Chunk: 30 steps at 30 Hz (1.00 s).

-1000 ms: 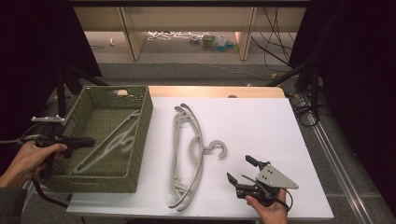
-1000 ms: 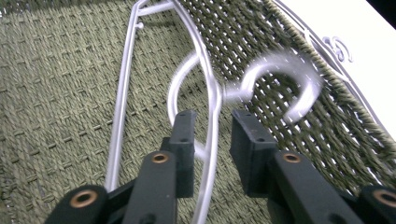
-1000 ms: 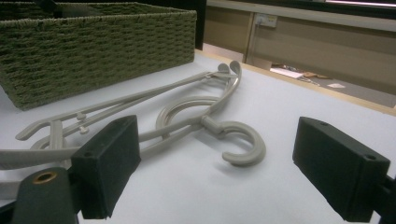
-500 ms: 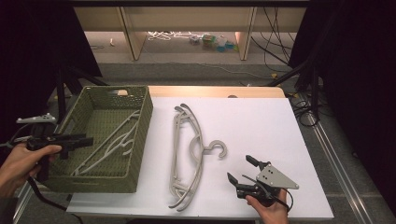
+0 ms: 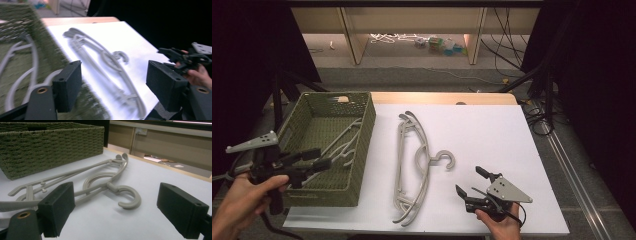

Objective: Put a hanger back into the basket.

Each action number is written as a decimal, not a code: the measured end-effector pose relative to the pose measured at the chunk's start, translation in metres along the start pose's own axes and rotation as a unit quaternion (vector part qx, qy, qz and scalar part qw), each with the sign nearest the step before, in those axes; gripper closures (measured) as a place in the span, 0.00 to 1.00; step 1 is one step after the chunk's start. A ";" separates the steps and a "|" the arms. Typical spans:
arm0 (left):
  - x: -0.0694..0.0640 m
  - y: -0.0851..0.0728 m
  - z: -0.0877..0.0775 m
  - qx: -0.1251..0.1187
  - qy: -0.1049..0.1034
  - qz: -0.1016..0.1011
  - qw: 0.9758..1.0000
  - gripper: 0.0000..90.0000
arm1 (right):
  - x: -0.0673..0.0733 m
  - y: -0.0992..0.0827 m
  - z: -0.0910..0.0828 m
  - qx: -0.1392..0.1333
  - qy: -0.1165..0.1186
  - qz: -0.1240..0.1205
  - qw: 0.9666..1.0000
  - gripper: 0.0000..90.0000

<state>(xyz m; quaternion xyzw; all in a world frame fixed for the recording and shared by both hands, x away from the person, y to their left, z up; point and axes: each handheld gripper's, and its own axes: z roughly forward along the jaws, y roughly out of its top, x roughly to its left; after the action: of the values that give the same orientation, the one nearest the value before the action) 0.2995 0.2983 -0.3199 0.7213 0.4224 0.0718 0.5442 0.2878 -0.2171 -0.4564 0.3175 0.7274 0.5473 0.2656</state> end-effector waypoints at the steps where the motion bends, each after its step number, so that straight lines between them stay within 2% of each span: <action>1: -0.006 0.000 0.002 -0.007 -0.001 0.016 1.000 0.32 | 0.000 0.000 0.000 0.000 0.000 0.000 1.000 0.17; 2: -0.016 -0.002 0.006 -0.015 -0.008 0.014 1.000 0.31 | 0.000 0.000 0.000 0.001 -0.001 -0.001 1.000 0.17; 3: -0.012 0.001 0.008 -0.018 0.004 0.092 0.996 0.31 | -0.001 0.000 0.000 -0.005 -0.005 -0.008 1.000 0.17; 4: -0.017 0.002 0.012 -0.020 0.017 0.109 0.994 0.30 | 0.000 0.000 0.000 -0.001 -0.002 -0.003 1.000 0.17; 5: -0.022 0.002 0.017 -0.017 -0.006 0.134 0.991 0.30 | 0.000 0.000 0.000 0.001 -0.001 -0.002 1.000 0.17; 6: -0.043 -0.006 0.024 -0.017 -0.033 0.024 0.999 0.30 | 0.000 0.000 0.000 0.001 -0.001 -0.002 1.000 0.17; 8: -0.053 -0.009 0.035 -0.007 -0.044 0.034 0.998 0.30 | 0.001 0.000 0.000 -0.001 0.000 -0.002 1.000 0.17; 10: -0.059 -0.012 0.048 -0.001 -0.057 0.033 0.998 0.28 | 0.001 0.000 0.000 -0.003 -0.001 -0.001 1.000 0.17; 12: -0.063 -0.015 0.060 0.004 -0.060 0.037 0.998 0.28 | 0.000 0.000 0.000 -0.005 -0.001 -0.004 1.000 0.17; 14: -0.065 -0.016 0.070 0.008 -0.059 0.034 0.998 0.28 | 0.000 0.000 -0.001 -0.001 0.001 -0.005 1.000 0.17; 17: -0.068 -0.019 0.088 0.014 -0.077 0.028 0.997 0.27 | 0.000 0.000 -0.001 -0.003 -0.001 -0.003 1.000 0.17; 26: -0.075 -0.029 0.137 0.044 -0.072 0.035 0.996 0.25 | -0.001 0.000 -0.001 -0.008 0.002 -0.001 1.000 0.17; 30: -0.075 -0.035 0.156 0.057 -0.075 0.044 0.995 0.24 | -0.003 -0.001 -0.004 -0.004 0.000 -0.001 1.000 0.17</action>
<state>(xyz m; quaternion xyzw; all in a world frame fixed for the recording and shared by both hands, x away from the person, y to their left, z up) 0.3215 0.1356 -0.3846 0.7723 0.3516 0.0166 0.5287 0.2869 -0.2219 -0.4558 0.3158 0.7256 0.5499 0.2671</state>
